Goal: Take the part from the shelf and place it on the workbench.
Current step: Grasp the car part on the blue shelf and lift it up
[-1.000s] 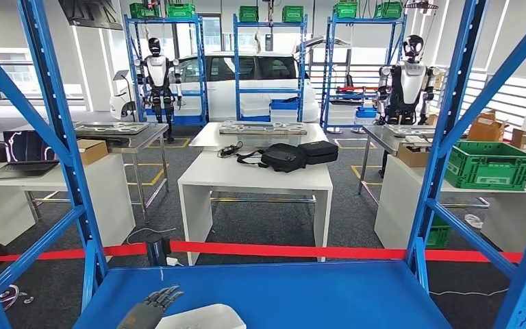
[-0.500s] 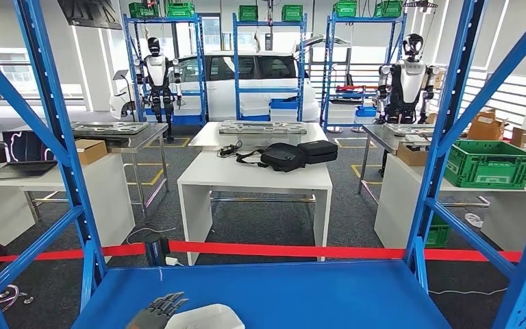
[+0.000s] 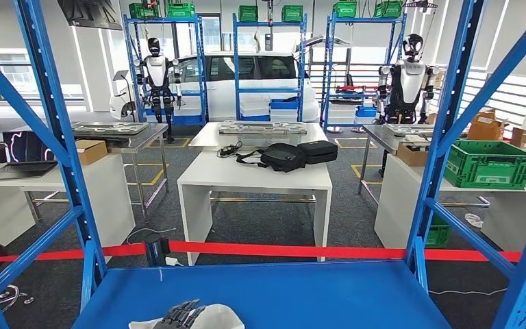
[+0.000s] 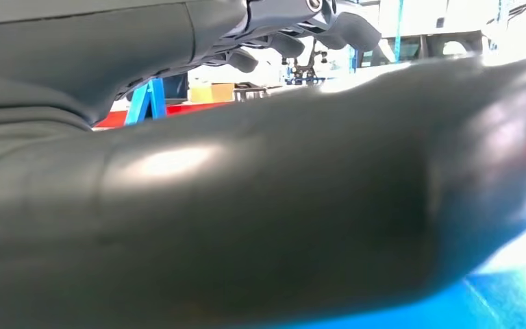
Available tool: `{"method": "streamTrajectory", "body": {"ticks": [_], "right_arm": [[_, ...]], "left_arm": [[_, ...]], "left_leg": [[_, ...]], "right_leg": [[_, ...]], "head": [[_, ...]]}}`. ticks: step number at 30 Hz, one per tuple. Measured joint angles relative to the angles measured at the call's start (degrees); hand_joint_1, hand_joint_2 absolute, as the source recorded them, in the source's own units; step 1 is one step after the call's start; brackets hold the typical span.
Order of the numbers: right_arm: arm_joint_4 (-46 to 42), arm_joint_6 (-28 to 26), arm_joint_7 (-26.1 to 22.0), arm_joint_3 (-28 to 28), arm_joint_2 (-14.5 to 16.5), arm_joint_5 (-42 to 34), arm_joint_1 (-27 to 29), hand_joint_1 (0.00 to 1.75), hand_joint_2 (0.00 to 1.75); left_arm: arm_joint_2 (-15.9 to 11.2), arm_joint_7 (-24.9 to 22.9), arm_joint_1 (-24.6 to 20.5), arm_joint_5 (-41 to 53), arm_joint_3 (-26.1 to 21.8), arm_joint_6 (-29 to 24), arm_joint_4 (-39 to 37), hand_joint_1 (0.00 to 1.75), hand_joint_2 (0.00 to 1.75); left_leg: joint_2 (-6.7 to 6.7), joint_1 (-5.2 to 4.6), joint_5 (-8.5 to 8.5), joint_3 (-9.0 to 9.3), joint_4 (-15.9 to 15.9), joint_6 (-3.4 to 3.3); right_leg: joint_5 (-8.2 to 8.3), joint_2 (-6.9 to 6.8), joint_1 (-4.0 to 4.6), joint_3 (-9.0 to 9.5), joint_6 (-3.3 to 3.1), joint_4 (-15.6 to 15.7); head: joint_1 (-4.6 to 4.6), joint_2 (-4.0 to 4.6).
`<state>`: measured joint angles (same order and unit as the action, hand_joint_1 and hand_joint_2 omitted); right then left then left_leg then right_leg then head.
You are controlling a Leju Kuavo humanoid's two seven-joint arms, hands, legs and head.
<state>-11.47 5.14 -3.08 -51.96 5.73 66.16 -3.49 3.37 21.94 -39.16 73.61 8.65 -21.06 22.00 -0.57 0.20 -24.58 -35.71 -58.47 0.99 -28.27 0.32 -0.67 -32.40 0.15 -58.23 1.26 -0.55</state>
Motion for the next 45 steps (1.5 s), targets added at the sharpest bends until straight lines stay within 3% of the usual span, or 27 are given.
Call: {"method": "streamTrajectory", "body": {"ticks": [1,5,21,35,45], "right_arm": [[0.0,0.0,0.0,0.0,0.0,0.0,0.0,0.0,0.0],[0.0,0.0,0.0,0.0,0.0,0.3,0.0,0.0,0.0],[0.0,0.2,0.0,0.0,0.0,1.0,0.0,0.0,0.0],[0.0,0.1,0.0,0.0,0.0,1.7,0.0,0.0,0.0],[0.0,0.1,0.0,0.0,0.0,1.7,0.0,0.0,0.0]], "left_arm": [[0.1,-0.6,0.0,0.3,0.3,-0.2,-0.3,0.0,0.0],[0.4,-3.7,0.1,1.6,1.8,-1.6,-1.4,0.0,1.75],[0.6,-9.5,0.1,3.3,3.4,-2.7,-3.7,0.0,1.75],[0.6,-19.9,0.0,5.0,3.7,-3.8,-4.8,0.0,1.75],[0.6,-20.7,0.0,5.0,3.7,-3.8,-5.0,0.0,1.75]], "left_leg": [[0.0,0.0,0.0,0.0,0.0,0.0],[0.0,0.01,0.0,0.0,0.0,0.0],[-0.01,0.01,0.0,0.0,0.0,0.0],[0.0,0.01,0.0,0.03,0.0,0.01],[0.0,0.01,0.0,0.12,0.0,0.01]], "right_leg": [[0.0,0.0,0.0,0.0,0.0,0.0],[-0.01,0.01,0.01,-0.01,0.0,0.0],[-0.01,0.0,0.01,-0.01,0.0,0.0],[-0.03,0.0,0.01,0.02,-0.01,0.0],[-0.03,0.0,0.01,0.1,-0.02,0.0]], "head": [[0.0,0.0],[0.0,0.0],[0.01,0.0],[0.01,0.0],[0.01,0.0]]}}
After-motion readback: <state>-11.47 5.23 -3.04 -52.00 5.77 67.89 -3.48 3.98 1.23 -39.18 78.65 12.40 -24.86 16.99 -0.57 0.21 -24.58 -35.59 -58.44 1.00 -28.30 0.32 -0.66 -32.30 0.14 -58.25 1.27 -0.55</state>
